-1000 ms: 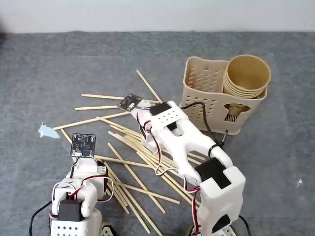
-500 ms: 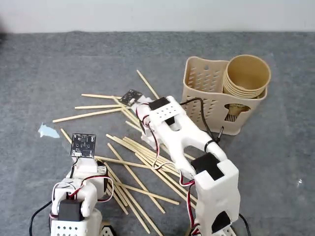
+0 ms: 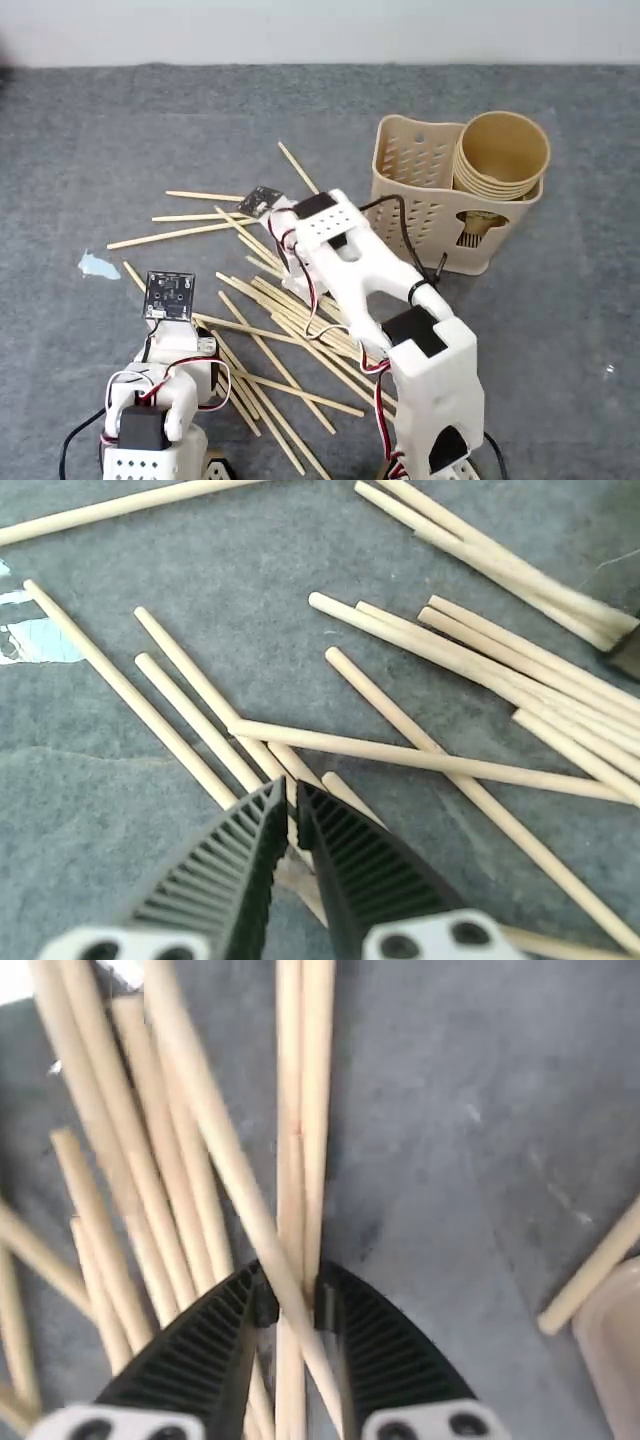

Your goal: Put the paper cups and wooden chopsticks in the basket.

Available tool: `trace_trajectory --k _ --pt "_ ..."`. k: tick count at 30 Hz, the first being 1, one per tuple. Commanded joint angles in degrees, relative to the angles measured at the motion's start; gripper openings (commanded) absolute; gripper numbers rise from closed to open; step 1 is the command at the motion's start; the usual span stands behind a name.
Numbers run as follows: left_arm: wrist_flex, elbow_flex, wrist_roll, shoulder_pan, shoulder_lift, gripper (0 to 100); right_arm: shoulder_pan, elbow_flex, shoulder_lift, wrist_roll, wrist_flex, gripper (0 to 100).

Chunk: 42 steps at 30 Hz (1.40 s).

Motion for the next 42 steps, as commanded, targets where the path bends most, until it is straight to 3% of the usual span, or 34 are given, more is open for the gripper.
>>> trace_trajectory --k 1,17,32,42 --pt "0.18 -0.48 0.62 0.00 -0.97 1 0.66 -7.74 -0.31 0.53 6.99 0.9" --pt "0.18 -0.48 0.62 0.00 -0.97 1 1.80 -27.96 -0.48 0.62 25.80 0.9" --pt "0.18 -0.48 0.62 0.00 -0.97 1 1.36 -29.54 -16.92 0.44 25.54 0.8" --pt "0.18 -0.48 0.62 0.00 -0.97 1 -1.63 -29.54 -25.63 -2.29 19.91 0.8"
